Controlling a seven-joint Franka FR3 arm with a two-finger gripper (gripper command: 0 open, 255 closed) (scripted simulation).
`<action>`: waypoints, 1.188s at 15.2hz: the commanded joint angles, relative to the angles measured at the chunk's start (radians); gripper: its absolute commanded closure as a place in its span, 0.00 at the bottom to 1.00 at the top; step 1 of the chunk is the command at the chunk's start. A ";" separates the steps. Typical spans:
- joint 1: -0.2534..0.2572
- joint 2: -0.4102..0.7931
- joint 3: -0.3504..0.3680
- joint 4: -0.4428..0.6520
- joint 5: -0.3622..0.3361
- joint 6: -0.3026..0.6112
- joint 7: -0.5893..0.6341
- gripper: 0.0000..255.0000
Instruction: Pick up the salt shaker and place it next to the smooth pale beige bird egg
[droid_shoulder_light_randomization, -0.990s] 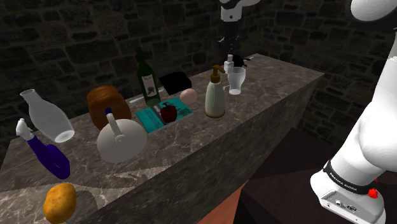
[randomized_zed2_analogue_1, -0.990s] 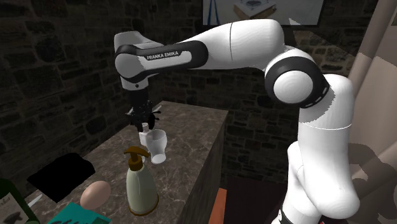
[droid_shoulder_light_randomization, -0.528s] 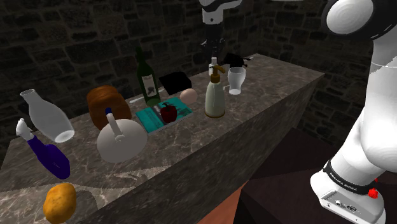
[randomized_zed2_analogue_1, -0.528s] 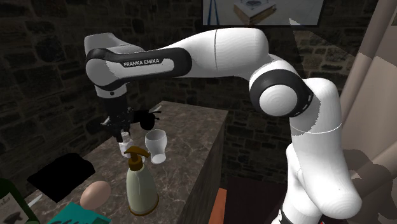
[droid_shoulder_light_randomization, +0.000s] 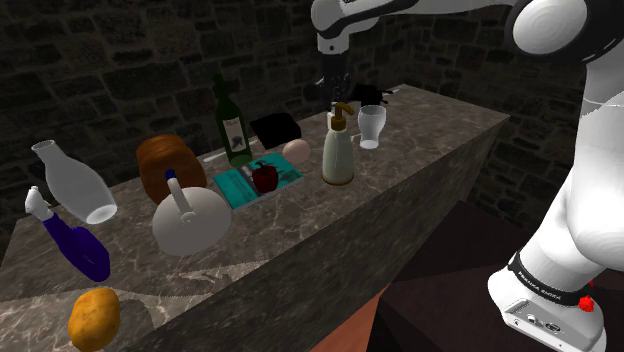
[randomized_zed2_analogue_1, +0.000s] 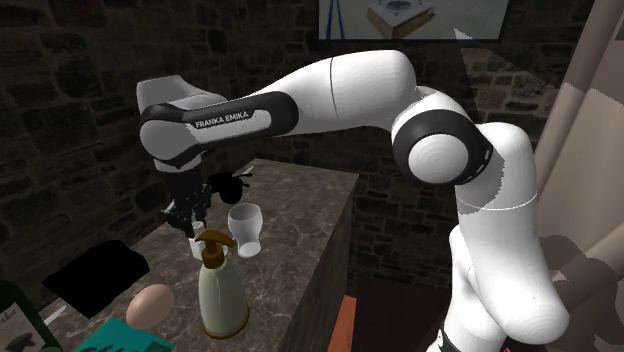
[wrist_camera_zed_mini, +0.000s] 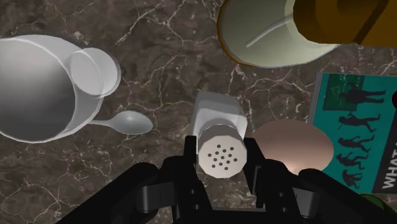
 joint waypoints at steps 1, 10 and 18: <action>0.000 0.003 0.001 -0.027 0.001 0.031 -0.002 1.00; 0.002 0.021 0.003 -0.123 0.007 0.144 -0.007 1.00; 0.001 0.052 0.007 -0.188 0.017 0.239 -0.013 1.00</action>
